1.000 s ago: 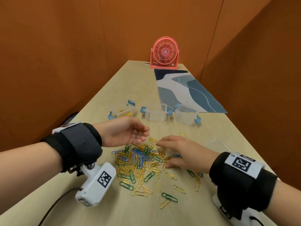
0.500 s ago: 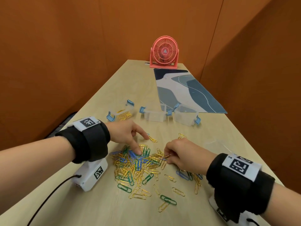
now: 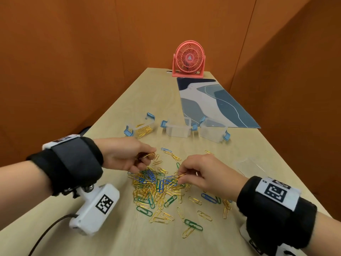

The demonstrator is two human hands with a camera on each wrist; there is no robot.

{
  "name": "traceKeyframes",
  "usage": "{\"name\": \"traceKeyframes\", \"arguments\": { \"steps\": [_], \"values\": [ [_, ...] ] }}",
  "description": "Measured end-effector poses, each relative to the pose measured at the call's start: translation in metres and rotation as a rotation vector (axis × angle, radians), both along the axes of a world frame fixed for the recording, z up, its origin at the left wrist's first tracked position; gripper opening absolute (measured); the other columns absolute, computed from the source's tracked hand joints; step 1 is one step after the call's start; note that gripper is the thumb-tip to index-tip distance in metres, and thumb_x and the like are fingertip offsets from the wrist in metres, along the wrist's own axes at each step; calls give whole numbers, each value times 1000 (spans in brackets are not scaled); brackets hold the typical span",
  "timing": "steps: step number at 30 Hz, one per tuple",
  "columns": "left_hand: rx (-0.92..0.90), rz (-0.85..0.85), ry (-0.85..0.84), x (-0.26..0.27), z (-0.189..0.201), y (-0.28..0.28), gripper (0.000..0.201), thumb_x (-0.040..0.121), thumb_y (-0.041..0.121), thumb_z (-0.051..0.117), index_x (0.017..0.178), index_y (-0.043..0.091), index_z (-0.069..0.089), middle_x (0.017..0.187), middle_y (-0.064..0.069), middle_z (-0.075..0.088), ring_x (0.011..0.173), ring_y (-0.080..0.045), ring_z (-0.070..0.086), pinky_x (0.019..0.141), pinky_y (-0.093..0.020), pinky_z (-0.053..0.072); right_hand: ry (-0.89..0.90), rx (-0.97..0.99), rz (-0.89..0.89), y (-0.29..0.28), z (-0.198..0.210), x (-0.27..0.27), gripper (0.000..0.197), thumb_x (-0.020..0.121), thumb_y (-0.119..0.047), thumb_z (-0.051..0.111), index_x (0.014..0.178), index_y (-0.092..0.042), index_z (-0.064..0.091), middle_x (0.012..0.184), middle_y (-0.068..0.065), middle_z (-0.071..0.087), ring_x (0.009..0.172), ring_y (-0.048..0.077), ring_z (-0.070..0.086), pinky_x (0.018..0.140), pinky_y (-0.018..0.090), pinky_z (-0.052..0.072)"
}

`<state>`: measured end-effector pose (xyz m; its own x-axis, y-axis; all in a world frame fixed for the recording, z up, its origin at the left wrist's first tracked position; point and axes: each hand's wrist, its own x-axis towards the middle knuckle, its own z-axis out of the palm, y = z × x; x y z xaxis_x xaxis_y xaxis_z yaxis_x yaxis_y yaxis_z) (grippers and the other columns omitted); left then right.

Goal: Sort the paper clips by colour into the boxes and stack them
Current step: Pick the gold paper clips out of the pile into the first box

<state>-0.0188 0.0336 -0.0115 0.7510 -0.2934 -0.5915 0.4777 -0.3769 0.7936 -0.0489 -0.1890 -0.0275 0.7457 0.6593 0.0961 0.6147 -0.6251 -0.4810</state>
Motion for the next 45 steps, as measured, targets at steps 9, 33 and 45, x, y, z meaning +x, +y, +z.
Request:
{"name": "traceKeyframes", "arguments": {
  "steps": [9,33,45],
  "values": [
    [-14,-204,19,-27,-4,0,14,92,11,49,82,9,60,76,-4,65,56,-9,56,49,-16,44,78,-4,-39,-1,-1,-4,10,85,-23,65,91,-15,69,68,-12,55,60,2,51,60,7,40],
    [26,-41,-174,-35,-7,-28,27,97,20,38,73,12,46,62,0,45,52,-11,40,43,-17,34,136,112,-72,-9,4,-6,8,85,-24,66,91,-21,70,71,-14,62,69,-6,55,63,5,39],
    [-309,86,150,-29,-9,-62,34,99,20,33,84,1,57,57,-9,58,47,-15,55,42,-19,47,-106,246,-1,-4,-1,0,28,76,-46,67,100,-32,68,97,-17,54,98,1,48,85,12,38]
  ]
}}
